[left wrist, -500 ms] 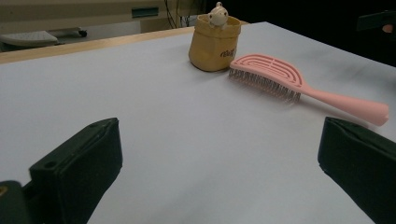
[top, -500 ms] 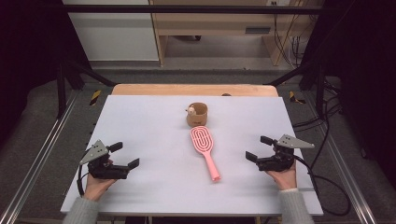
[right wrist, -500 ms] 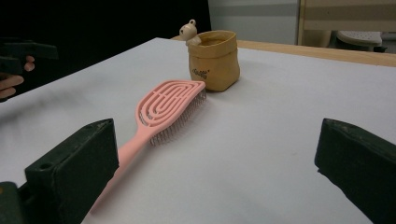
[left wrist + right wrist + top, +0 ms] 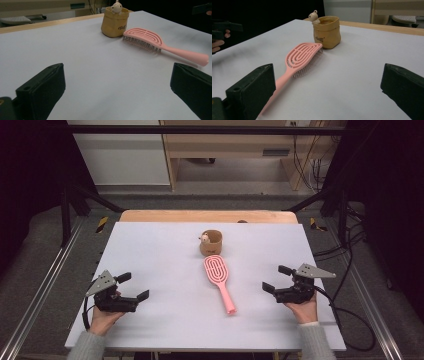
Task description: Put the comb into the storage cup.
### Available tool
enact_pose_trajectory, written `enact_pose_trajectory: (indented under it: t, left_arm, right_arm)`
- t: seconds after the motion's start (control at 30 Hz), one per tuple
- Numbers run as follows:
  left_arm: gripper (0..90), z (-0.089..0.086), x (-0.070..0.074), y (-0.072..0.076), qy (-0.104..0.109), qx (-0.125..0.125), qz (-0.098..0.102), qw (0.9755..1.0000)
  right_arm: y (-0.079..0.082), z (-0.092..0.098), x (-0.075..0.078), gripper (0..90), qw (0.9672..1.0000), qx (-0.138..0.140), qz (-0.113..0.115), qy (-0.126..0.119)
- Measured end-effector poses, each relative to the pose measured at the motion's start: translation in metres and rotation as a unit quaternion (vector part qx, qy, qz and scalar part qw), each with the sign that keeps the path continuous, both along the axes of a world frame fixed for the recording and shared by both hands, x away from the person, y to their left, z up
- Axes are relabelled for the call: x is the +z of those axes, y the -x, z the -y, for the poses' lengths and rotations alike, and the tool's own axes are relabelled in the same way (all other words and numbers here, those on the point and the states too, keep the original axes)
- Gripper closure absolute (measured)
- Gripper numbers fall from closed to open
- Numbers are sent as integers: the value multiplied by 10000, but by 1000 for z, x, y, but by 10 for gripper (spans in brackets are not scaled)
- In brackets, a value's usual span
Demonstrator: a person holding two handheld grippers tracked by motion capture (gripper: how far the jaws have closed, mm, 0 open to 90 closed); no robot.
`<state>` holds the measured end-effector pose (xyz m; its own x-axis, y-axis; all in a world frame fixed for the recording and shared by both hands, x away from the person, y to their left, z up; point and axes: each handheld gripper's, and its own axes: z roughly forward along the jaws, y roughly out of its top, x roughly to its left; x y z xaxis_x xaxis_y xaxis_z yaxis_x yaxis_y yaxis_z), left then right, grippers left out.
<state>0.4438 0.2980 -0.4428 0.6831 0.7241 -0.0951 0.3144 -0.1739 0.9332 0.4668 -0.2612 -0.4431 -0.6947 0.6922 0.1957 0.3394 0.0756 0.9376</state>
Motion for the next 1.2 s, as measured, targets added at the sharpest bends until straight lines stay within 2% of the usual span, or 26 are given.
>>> enact_pose_trajectory:
  t: [0.2,0.5,0.67,0.9,1.2]
  left_arm:
    - [0,0,-1,-1,-10,3,-17,10000]
    - [0,0,-1,-1,-7,6,-22,10000]
    - [0,0,-1,-1,-22,6,-32,10000]
    - [0,0,-1,-1,-30,16,-38,10000]
    - [0,0,-1,-1,-25,12,-40,10000]
  right_arm:
    - [1,-7,4,4,9999,44,-23,93]
    - [1,-21,8,4,9994,104,-161,281]
    - [1,-27,10,4,9992,127,-242,306]
    - [-1,-43,13,4,9979,163,-374,504]
    - [-4,-61,13,4,9963,213,-532,634]
